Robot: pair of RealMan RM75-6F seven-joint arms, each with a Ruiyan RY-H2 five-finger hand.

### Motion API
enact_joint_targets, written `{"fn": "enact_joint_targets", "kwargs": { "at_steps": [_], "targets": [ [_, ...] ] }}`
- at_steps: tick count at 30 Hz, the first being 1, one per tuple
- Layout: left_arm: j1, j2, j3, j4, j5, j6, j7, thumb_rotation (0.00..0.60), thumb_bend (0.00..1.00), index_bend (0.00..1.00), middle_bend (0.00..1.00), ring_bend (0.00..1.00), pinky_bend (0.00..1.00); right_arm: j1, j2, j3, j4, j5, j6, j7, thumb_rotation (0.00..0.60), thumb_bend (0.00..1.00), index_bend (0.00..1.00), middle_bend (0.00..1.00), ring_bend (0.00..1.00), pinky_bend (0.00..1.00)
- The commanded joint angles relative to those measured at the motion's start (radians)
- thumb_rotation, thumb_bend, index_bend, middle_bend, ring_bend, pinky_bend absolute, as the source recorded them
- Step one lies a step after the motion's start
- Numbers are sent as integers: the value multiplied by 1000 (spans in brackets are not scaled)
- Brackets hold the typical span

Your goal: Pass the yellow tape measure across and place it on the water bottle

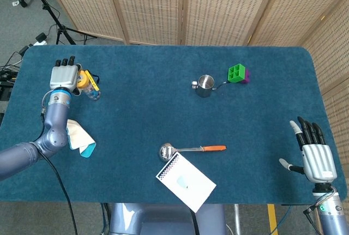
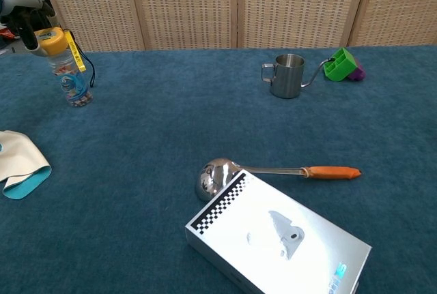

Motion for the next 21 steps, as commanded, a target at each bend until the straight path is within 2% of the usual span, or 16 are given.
{"fn": "enact_joint_targets", "kwargs": {
  "at_steps": [1,17,21],
  "targets": [
    [2,-6,-5,6,7,2,-5,600,372,609,0,0,0,0,1,0,1,0,0,2,600,52,0,0,0,0],
    [6,-27,-16,8,-3,6,7,600,364,607,0,0,0,0,1,1,1,0,2,6,600,52,0,0,0,0],
    [4,-30,-19,10,-10,10,15,600,356,554,0,0,0,0,0,0,2,-1,2,6,600,51,0,0,0,0]
  ]
}}
